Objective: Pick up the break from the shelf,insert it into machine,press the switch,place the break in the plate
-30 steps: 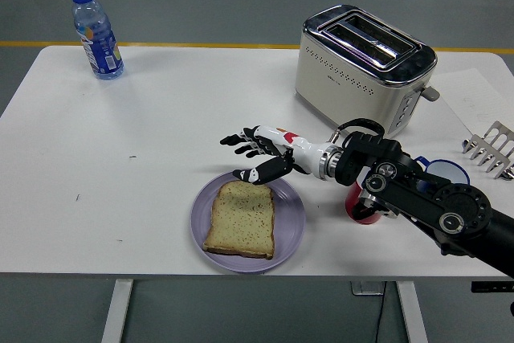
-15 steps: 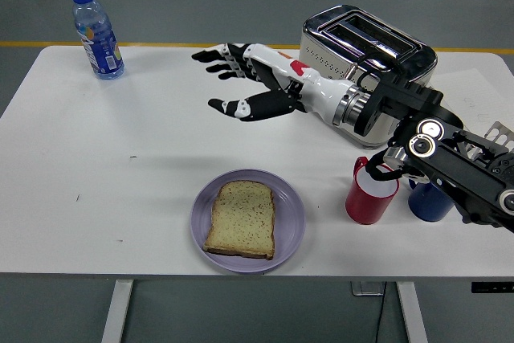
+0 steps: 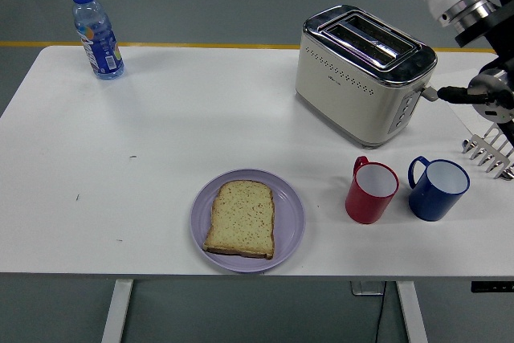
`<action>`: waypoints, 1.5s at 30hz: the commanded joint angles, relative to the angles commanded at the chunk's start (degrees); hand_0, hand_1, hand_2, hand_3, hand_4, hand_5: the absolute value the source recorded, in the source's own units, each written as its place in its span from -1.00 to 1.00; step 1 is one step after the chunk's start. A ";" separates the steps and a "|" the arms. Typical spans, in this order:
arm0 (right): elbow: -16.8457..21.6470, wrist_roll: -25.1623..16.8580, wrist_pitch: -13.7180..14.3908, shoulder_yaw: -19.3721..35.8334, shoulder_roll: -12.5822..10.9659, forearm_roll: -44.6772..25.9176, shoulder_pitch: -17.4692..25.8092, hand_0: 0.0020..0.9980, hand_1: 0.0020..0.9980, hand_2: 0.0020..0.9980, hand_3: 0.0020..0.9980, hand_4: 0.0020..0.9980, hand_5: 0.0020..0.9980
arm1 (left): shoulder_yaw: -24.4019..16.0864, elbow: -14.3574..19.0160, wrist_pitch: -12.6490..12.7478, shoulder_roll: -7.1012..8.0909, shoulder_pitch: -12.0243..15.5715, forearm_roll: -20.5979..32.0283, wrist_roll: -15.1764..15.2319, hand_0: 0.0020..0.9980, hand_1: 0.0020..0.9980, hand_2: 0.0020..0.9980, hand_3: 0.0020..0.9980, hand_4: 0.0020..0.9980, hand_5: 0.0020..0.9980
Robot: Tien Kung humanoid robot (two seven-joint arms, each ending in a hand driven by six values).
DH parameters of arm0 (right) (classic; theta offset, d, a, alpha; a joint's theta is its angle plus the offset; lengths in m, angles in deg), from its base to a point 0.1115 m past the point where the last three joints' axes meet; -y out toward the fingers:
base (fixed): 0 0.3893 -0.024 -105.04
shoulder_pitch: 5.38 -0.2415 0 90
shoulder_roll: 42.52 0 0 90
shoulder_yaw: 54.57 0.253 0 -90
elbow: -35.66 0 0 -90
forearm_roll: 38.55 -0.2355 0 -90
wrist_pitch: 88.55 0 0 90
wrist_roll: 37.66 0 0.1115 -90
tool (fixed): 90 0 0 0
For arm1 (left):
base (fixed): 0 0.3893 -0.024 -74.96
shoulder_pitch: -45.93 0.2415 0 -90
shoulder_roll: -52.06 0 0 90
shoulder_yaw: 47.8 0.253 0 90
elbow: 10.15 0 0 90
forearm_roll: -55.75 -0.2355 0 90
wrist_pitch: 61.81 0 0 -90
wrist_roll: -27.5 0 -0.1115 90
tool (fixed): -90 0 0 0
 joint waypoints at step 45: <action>-11.47 -0.69 -2.58 36.04 -9.16 -23.70 40.60 0.45 0.40 0.44 0.31 -0.04 -0.67 | -4.32 0.00 -0.50 0.00 0.81 -5.42 -0.04 0.40 0.53 0.59 0.41 -0.15 0.89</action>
